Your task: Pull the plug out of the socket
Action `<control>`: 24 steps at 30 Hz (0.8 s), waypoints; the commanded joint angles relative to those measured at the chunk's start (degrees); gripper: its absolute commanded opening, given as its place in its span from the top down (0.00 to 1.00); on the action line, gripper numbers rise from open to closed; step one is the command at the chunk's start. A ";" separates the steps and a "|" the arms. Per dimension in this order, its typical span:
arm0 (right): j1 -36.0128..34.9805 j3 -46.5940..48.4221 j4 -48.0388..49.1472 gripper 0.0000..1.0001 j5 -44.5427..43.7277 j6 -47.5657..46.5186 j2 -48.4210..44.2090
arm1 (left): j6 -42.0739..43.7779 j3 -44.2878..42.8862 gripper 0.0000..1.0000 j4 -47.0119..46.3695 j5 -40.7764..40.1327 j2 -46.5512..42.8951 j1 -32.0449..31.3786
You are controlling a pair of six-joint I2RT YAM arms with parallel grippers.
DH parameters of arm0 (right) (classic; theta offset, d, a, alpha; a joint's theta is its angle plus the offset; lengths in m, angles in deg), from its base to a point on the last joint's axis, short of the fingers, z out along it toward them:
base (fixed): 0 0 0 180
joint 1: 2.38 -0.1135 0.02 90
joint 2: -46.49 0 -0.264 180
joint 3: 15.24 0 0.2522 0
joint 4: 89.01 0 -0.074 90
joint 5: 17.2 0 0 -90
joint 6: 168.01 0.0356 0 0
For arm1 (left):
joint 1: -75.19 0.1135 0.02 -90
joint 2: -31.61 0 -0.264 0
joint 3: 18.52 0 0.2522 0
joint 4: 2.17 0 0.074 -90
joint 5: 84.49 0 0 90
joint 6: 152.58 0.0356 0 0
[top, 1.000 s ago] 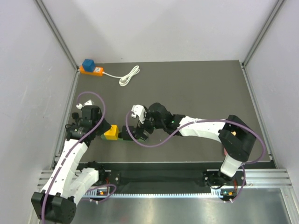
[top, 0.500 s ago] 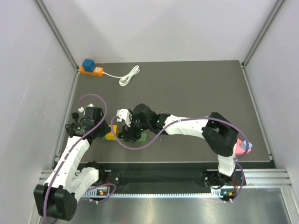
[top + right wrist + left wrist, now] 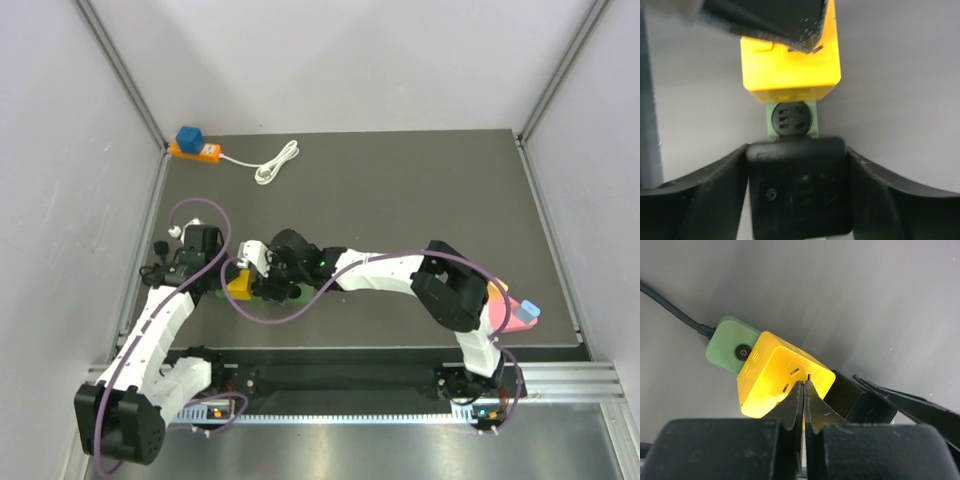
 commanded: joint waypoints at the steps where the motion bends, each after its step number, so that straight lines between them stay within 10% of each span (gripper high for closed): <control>1: -1.22 3.73 0.19 0.37 -4.24 -0.49 0.64 | -0.02 0.66 1.00 3.73 -3.57 1.04 0.32; 3: -1.40 3.21 0.81 0.44 -7.04 -0.49 0.03 | -0.19 0.74 1.00 3.91 -3.66 1.04 0.32; 7: -1.49 2.07 1.43 1.00 -12.68 2.14 -2.42 | -0.46 0.83 1.00 4.00 -3.57 1.57 0.32; 19: 1.50 -0.85 5.65 1.00 -0.47 12.96 -7.89 | 1.13 1.18 1.00 2.76 -0.85 2.01 -1.00; 24: -1.22 -1.45 5.38 1.00 -12.66 6.13 -9.28 | 1.30 1.18 1.00 2.76 -0.85 2.71 -2.32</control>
